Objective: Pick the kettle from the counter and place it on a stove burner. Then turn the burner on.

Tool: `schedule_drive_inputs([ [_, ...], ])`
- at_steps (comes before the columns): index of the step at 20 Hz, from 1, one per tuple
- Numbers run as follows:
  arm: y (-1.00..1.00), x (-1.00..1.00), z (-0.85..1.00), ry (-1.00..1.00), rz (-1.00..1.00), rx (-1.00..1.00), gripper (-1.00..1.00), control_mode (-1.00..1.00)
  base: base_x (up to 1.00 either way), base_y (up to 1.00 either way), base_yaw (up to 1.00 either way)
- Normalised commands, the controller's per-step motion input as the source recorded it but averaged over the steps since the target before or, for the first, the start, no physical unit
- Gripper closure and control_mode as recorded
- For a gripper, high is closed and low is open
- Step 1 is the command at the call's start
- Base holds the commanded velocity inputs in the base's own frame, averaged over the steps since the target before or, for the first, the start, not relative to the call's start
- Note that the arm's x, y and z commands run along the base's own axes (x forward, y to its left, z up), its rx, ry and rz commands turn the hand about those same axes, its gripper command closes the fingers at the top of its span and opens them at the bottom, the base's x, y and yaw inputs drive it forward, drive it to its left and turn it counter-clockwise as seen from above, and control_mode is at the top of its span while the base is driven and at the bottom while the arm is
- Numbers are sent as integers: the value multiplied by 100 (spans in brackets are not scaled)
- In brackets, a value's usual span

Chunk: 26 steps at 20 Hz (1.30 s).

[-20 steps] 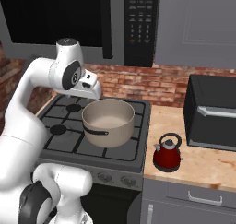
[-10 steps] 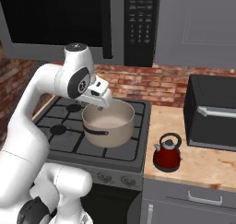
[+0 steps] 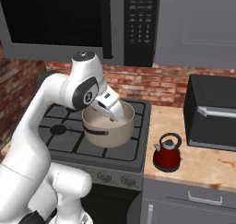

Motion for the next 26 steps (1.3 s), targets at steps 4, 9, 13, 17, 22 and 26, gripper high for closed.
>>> schedule_drive_inputs([
  [4, -37, -14, 0, -3, -33, 2, -100, -100, 0, 0, 0],
  [9, -39, -5, 0, -1, -35, 3, -100, -100, 0, 0, 0],
  [13, -48, -5, 0, 0, -36, 5, -100, -100, 0, 0, 0],
  [17, -52, -4, 0, 0, -34, 6, -100, -100, 0, 0, 0],
  [22, -47, -19, -1, -2, -19, 9, -100, -100, 0, 0, 0],
  [26, -33, -16, -6, -5, -13, 10, -100, -100, 0, 0, 0],
])
